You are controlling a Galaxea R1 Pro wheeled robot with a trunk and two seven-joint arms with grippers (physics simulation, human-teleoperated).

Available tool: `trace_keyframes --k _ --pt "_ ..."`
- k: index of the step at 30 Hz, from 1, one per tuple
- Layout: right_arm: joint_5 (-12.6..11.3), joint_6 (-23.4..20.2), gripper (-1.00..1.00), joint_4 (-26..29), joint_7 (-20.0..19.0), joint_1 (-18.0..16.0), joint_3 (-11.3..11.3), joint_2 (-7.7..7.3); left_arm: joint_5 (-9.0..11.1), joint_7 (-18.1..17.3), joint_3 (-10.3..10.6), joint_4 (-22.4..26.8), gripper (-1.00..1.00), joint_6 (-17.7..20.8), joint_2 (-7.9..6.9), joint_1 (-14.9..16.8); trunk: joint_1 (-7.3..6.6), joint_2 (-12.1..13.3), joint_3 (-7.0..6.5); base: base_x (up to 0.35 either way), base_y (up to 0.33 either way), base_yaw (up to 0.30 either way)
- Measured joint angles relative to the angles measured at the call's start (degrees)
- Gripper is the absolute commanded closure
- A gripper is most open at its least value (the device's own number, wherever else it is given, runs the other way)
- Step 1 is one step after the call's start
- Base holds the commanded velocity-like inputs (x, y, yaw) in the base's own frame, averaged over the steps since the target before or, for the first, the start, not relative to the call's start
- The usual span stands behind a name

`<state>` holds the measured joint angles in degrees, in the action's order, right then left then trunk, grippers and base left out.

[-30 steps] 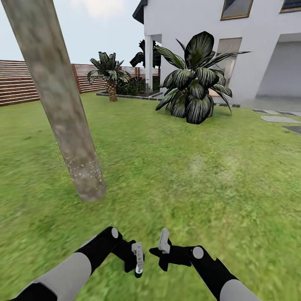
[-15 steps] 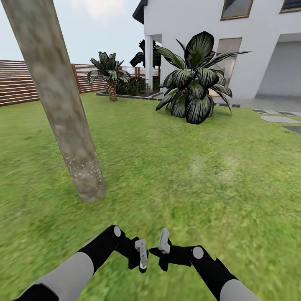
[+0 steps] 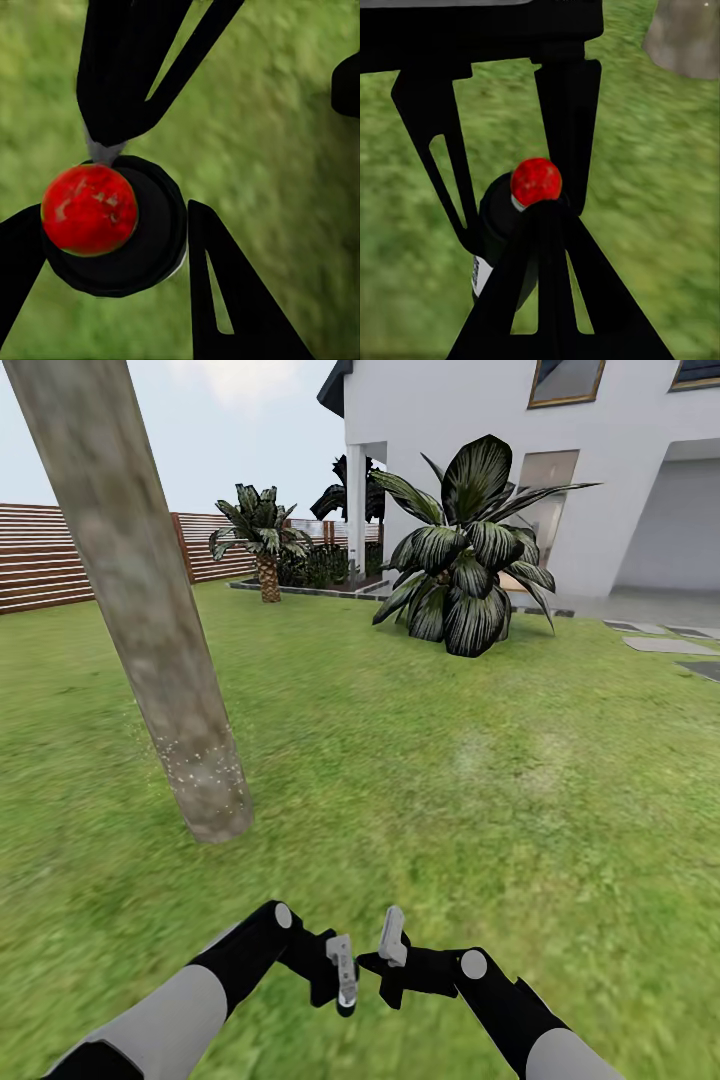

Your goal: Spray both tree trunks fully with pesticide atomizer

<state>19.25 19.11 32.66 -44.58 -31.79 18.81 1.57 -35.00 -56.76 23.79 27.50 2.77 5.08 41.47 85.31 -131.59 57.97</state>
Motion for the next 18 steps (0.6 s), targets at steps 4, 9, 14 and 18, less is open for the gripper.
trace_keyframes --k 4,9,14,18 --pt "0.00 0.00 1.00 0.00 0.00 0.00 0.01 0.00 -0.01 -0.05 0.00 0.00 1.00 -0.03 0.51 0.00 0.00 0.00 0.00 0.000 0.000 0.000" --pt "0.00 0.00 1.00 0.00 0.00 0.00 0.01 0.00 -0.07 0.00 0.13 -0.39 1.00 0.03 0.49 0.06 0.00 0.00 0.00 0.000 0.000 0.000" --pt "0.00 0.00 1.00 0.00 0.00 0.00 0.00 0.00 -0.70 0.08 0.20 -0.85 1.00 0.15 -0.64 0.37 0.00 0.00 0.00 0.000 0.000 0.000" --pt "0.00 0.00 1.00 0.00 0.00 0.00 0.03 0.00 -1.03 0.18 0.25 -0.90 1.00 0.37 -4.55 0.44 0.00 0.00 0.00 0.000 0.000 0.000"
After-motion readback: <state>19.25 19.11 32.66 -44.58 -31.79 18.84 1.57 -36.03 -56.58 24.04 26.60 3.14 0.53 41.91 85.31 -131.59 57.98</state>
